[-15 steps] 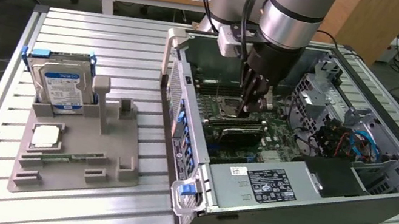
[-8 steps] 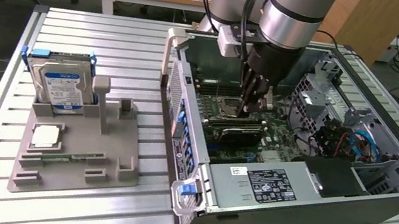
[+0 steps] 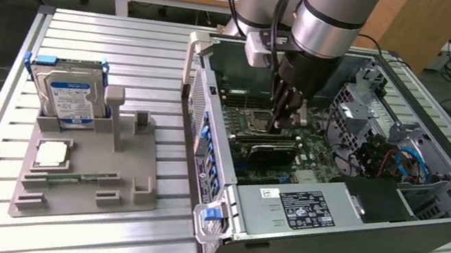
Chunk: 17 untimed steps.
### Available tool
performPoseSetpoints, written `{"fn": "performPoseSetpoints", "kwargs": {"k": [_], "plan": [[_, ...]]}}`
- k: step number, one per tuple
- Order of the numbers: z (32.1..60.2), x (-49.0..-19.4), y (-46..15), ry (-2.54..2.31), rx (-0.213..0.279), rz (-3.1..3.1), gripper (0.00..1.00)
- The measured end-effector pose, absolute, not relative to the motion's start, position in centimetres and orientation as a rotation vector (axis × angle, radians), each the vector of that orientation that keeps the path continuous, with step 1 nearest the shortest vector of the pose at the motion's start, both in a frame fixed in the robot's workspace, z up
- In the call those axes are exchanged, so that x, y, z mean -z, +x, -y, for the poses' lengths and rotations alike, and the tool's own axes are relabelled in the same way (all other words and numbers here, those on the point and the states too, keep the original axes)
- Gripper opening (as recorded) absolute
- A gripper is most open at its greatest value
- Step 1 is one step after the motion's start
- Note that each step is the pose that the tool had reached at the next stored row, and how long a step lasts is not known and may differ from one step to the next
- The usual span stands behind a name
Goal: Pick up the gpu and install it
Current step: 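Press down on the gpu until it lock into place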
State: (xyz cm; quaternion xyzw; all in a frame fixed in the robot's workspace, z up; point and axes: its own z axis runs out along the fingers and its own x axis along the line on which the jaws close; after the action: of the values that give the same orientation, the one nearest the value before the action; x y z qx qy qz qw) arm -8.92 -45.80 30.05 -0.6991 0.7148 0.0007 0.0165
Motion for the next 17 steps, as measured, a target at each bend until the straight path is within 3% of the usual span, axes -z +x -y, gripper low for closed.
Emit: {"fn": "performPoseSetpoints", "kwargs": {"k": [17], "plan": [[45.5, -28.6, -8.4, -2.173, -0.002, -2.223, 0.11]]}}
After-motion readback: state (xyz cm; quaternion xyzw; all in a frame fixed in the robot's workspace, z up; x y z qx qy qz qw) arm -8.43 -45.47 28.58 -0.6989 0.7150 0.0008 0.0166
